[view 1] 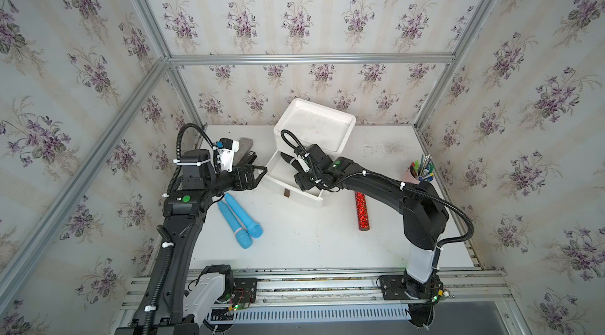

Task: Take the microphone out of the drawer
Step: Pick up the microphone from the drawer.

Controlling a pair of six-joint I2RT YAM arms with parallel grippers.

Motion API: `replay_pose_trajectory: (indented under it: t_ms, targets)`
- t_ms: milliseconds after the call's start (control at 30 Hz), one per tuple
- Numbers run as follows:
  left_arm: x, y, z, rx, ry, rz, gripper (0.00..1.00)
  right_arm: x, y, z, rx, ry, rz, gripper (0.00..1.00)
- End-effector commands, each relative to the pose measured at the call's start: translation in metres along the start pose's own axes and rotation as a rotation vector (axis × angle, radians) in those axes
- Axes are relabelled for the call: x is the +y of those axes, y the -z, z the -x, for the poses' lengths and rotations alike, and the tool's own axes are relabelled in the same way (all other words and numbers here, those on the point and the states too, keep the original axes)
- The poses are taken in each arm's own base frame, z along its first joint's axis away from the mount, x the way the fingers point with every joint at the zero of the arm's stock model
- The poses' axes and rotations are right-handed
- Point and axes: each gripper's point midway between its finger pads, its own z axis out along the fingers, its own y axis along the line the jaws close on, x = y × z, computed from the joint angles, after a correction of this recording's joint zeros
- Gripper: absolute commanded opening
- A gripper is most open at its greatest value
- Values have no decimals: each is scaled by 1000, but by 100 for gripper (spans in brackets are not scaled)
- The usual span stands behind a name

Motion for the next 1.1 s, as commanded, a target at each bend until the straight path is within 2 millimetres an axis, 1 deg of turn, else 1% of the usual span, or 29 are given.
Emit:
replay_pose_trajectory:
  t_ms: [0,233,600,733,967,1067]
  targets:
    - [-2,0,4,-14,-14,-7,99,-5,-5,4,-18,-9,-28,74]
    - [-1,-1,5,-14,-15,-6,99,-4,-12,2,-11,-9,-35,72]
    - [-1,-1,5,-14,-14,-6,99,-3,-26,-3,11,14,-65,72]
    - [-1,-1,6,-15,-15,-6,99,-7,-30,-4,15,18,-90,72]
    - [0,-1,6,-13,-13,-5,99,-22,-29,0,-7,13,-179,72]
    - [-1,-1,5,-12,-13,-8,99,-25,-29,0,-13,14,-197,73]
